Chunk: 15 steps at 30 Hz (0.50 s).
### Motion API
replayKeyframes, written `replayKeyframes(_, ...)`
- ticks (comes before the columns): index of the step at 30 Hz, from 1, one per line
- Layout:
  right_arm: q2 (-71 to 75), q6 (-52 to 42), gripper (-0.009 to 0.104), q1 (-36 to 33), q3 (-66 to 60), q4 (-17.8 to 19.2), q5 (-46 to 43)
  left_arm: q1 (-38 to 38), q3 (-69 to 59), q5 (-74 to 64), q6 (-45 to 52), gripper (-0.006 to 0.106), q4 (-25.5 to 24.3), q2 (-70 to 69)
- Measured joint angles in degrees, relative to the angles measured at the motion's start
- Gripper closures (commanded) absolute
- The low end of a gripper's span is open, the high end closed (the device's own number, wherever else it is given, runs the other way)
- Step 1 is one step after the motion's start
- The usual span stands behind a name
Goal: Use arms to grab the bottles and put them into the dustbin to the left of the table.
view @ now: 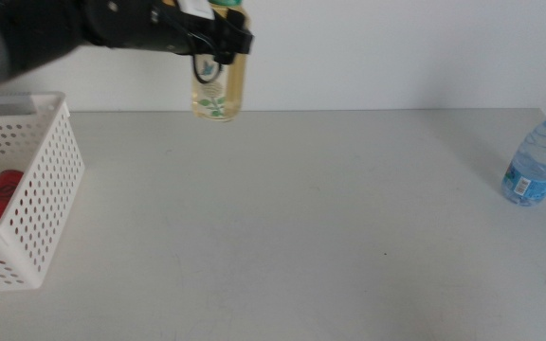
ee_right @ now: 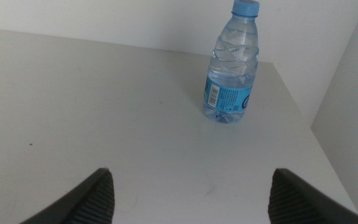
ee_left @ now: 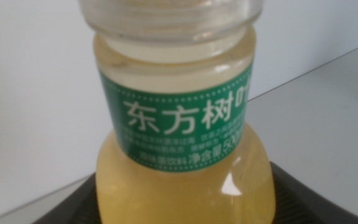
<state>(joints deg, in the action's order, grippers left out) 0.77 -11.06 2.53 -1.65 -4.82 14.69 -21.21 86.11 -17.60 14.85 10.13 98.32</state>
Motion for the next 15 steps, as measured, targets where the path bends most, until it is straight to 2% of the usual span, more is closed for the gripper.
replayKeyframes(4, 0.0, 0.0, 0.032, 0.0, 0.0, 0.0, 0.0, 6.75, 2.8, -14.43, 0.0, 0.102, 0.06, -4.17)
replayKeyframes(11, 0.0, 0.0, 0.032, 0.0, 0.0, 0.0, 0.0, 18.66, 15.64, -44.0, 3.33, 0.102, -1.41, -4.9)
replayKeyframes(15, 0.0, 0.0, 0.032, 0.0, 0.0, 0.0, 0.0, 24.99, 20.61, -51.9, 4.72, 0.102, -1.21, -5.17)
